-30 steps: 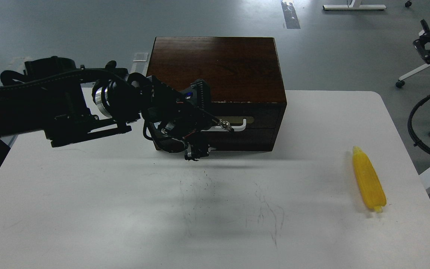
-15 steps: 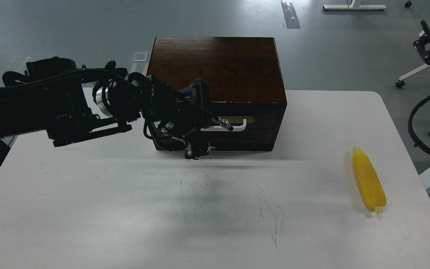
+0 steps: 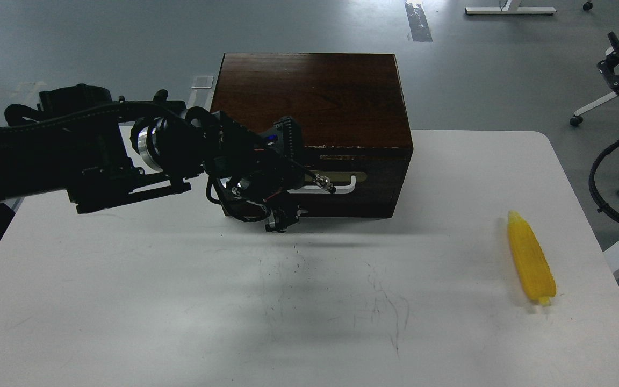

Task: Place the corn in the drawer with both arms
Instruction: 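Pull the drawer handle toward the robot with the left gripper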

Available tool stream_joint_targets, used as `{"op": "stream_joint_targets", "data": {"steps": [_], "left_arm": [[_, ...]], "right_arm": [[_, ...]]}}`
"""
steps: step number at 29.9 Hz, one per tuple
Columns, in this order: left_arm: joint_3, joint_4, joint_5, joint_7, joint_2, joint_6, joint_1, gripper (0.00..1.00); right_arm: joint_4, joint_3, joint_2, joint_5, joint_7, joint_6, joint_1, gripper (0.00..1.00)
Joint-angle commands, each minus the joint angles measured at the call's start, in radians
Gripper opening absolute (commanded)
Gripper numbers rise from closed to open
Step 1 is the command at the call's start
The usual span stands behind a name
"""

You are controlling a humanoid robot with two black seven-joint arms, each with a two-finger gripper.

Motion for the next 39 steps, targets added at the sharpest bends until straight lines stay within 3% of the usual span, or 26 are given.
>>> {"op": "stream_joint_targets", "data": {"steps": [1,39], "left_arm": [[0.0,-0.028,0.0,-0.007,0.005,-0.012,0.0,0.44],[-0.003,-0.198,0.0,-0.011,0.024,-0.019,-0.04,0.45]], "right_arm": [[0.0,0.001,-0.001,0.0,0.001,0.0,0.003,1.0],[-0.02,0.001,-0.009,0.0,0.001,0.0,0.003,1.0]]}}
